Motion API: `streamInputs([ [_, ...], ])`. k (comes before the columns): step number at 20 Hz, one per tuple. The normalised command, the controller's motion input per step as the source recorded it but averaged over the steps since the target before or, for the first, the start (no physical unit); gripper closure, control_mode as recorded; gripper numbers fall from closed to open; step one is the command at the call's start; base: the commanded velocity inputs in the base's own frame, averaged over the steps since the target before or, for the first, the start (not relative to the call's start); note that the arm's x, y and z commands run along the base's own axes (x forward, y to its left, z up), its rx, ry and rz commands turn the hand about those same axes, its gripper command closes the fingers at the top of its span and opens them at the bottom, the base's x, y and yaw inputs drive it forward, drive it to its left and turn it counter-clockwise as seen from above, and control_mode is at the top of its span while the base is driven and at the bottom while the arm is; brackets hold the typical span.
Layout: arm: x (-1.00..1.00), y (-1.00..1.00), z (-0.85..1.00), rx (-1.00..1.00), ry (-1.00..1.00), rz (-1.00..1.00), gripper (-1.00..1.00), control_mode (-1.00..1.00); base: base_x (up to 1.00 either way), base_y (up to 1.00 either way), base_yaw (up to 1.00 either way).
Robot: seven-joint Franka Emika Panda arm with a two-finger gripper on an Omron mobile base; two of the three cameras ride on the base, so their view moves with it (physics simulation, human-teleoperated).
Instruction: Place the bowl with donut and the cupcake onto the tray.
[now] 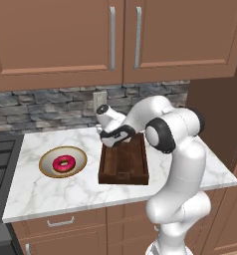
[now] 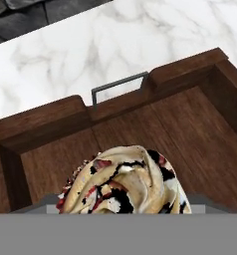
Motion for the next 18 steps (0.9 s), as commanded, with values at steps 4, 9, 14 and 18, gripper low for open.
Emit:
streamInputs([
  [4,0.12,0.06,-0.25,0.00,-0.01,0.00,1.00,-1.00,0.00,0.00,0.00],
  [9,0.02,0.10,-0.13,0.00,0.00,0.00,1.00,-1.00,0.00,0.00,0.00],
  [14,0.00,0.07,-0.09,0.00,-0.02,0.00,-1.00,-1.00,0.00,0.00,0.00],
  [18,0.00,0.00,0.00,0.00,0.00,0.00,-1.00,-1.00,0.00,0.00,0.00],
])
